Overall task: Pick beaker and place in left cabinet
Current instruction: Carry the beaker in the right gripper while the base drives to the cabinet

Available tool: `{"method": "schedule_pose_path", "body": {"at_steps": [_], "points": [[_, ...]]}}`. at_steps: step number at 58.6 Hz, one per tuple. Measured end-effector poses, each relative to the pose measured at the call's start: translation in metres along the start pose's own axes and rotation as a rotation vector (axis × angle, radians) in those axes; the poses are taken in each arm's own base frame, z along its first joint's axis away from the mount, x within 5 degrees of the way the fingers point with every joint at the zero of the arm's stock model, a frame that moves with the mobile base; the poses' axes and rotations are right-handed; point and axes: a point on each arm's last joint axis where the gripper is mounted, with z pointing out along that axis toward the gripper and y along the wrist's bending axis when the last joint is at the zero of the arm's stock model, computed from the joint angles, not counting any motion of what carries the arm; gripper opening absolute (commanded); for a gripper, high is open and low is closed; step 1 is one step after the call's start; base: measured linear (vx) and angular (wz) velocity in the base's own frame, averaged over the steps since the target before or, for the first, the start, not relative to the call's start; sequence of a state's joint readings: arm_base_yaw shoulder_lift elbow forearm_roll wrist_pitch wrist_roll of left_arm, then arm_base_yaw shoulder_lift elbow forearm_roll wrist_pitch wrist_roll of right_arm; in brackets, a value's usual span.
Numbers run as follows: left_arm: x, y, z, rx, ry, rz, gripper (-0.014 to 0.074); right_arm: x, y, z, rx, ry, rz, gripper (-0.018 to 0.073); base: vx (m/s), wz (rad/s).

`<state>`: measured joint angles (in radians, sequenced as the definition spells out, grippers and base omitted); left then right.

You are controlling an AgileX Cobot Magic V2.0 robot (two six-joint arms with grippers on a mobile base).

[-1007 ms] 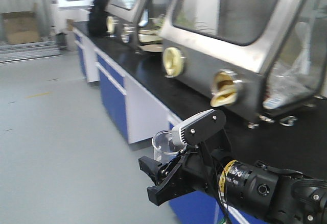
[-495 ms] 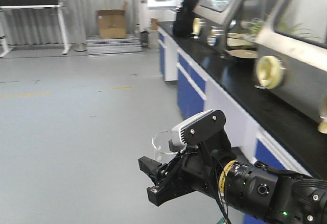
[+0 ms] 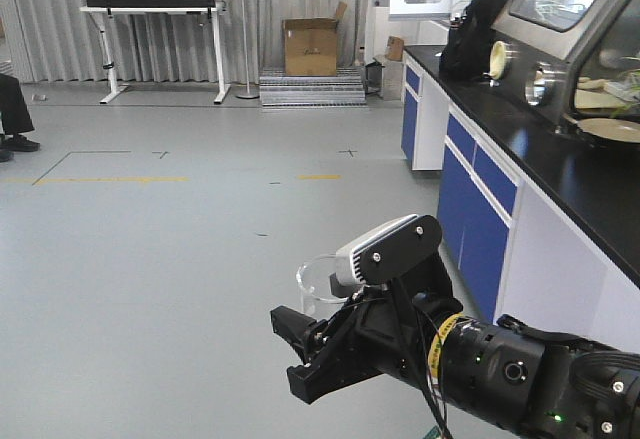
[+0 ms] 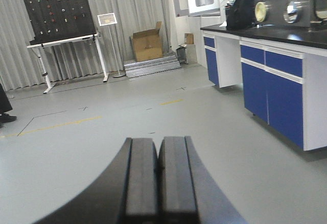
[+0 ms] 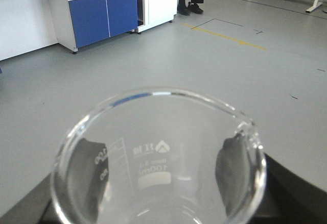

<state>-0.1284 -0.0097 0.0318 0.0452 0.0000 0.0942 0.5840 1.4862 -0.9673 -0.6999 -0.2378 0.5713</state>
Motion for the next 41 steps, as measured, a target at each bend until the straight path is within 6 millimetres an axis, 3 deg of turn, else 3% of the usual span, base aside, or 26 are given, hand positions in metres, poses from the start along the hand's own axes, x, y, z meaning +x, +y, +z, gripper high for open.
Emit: {"method": "schedule_pose_path", "body": {"at_steps": [41], "points": [[0.0,0.0,0.0,0.0,0.0,0.0,0.0001,0.0001,0.0,0.0,0.0,0.001,0.0,-0.0001,0.53,0.03]]}}
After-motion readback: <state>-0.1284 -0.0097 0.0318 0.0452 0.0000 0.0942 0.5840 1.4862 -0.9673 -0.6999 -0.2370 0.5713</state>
